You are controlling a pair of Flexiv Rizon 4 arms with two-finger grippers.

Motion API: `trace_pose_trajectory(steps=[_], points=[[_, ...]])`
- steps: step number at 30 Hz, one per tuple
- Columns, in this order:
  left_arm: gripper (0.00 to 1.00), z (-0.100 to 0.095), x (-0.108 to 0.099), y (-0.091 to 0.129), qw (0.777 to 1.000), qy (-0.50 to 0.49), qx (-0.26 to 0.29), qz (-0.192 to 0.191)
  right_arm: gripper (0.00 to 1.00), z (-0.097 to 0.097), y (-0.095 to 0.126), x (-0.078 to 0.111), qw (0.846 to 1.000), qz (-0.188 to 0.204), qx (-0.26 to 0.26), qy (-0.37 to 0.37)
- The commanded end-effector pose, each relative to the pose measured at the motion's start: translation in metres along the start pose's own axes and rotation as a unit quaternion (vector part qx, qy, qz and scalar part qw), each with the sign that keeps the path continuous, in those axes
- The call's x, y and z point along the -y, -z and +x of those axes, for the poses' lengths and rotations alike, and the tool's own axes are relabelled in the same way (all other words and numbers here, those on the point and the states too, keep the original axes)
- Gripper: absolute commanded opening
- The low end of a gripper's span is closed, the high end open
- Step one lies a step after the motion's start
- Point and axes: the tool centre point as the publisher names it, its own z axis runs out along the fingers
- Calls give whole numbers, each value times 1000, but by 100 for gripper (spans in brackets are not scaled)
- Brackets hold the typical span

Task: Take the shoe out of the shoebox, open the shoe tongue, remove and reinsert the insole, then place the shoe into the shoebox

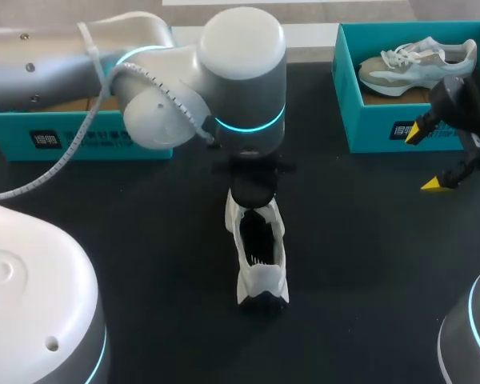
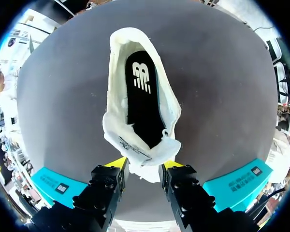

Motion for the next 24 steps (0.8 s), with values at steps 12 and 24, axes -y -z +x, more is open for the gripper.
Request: trace_pose_trajectory(steps=[12, 24], points=[[42, 4, 39, -6, 1000, 0, 15, 27, 100, -1, -1, 0, 1000, 1, 0, 0], [41, 5, 55, 2, 999, -6, 18, 35, 100, -1, -1, 0, 1000, 1, 0, 0]])
